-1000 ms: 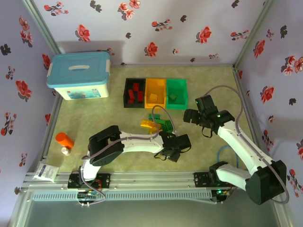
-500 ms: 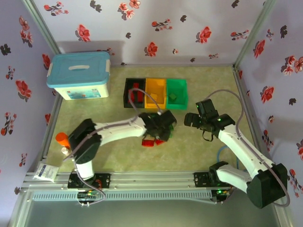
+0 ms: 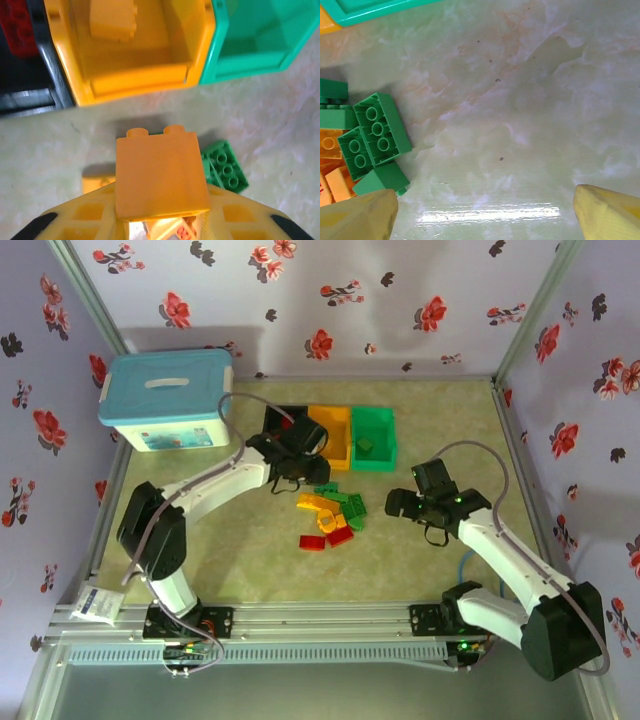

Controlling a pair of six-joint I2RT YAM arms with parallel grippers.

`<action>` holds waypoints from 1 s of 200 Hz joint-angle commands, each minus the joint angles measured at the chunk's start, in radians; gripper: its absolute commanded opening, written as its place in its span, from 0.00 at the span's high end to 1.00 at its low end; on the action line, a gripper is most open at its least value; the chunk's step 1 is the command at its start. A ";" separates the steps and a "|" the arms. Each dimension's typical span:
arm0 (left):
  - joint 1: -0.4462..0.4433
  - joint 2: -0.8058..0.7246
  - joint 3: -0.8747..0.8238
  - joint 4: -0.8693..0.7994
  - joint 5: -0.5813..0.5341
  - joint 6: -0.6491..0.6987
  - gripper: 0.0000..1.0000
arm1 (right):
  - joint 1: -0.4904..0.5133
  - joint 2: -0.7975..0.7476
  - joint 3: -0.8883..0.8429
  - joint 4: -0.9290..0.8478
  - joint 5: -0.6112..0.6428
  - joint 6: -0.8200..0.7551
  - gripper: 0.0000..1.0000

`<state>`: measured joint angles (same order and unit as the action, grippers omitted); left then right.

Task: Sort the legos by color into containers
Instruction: Place the lego in the container.

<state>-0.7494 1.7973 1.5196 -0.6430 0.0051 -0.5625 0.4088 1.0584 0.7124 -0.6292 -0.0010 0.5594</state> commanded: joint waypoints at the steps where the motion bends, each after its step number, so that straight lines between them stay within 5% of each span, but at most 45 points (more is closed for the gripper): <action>1: 0.037 0.082 0.106 -0.058 0.024 0.069 0.71 | 0.016 0.000 -0.012 0.029 -0.032 0.021 0.09; 61: 0.097 0.352 0.456 -0.190 0.027 0.111 0.68 | 0.091 0.045 -0.024 0.033 -0.038 0.033 0.10; 102: 0.102 0.417 0.622 -0.269 0.022 0.127 0.37 | 0.139 0.047 -0.022 0.029 -0.018 0.047 0.10; 138: 0.095 0.273 0.496 -0.212 0.019 0.120 0.35 | 0.163 0.044 -0.002 0.006 0.002 0.037 0.10; 200: 0.093 -0.066 0.013 -0.020 0.000 0.064 0.35 | 0.267 0.140 0.057 0.019 0.012 0.029 0.13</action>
<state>-0.6518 1.8458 1.6737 -0.7471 0.0193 -0.4690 0.6327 1.1542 0.7258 -0.6029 -0.0185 0.5873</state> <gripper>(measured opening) 0.649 0.877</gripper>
